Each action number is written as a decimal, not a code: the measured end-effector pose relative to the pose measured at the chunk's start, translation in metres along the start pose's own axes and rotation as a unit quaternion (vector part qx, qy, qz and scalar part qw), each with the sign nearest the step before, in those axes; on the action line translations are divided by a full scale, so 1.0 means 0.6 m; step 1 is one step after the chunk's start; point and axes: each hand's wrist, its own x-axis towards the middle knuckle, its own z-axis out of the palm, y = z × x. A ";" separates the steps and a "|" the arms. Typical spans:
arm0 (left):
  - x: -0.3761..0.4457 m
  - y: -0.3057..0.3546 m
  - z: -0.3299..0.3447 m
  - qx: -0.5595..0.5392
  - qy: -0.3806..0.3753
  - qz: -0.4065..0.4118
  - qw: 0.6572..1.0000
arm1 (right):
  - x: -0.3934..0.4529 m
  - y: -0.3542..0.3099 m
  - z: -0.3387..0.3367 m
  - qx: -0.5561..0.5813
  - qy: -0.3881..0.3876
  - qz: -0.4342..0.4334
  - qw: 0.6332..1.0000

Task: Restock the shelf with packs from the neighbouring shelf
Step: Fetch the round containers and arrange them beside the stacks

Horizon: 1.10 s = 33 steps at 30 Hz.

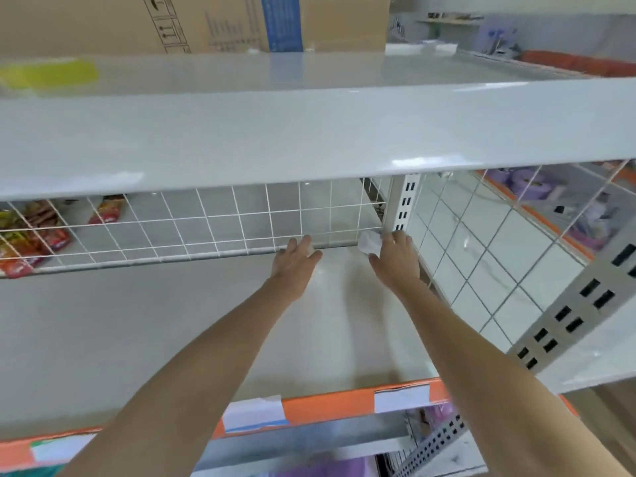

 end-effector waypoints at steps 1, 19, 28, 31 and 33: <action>-0.005 -0.004 -0.002 0.004 -0.005 -0.006 1.000 | 0.010 -0.002 0.004 0.002 -0.015 0.006 1.000; -0.386 -0.073 0.041 -0.243 0.071 -0.291 0.923 | -0.230 -0.155 0.081 0.137 -0.174 -0.235 0.947; -0.576 -0.137 0.045 -0.339 0.174 -0.398 0.835 | -0.336 -0.308 0.091 0.269 -0.219 -0.340 0.874; -0.646 -0.184 0.063 -0.351 0.170 -0.400 0.829 | -0.389 -0.376 0.105 0.271 -0.218 -0.350 0.870; -0.698 -0.220 0.071 -0.350 0.162 -0.414 0.824 | -0.430 -0.424 0.113 0.279 -0.221 -0.353 0.865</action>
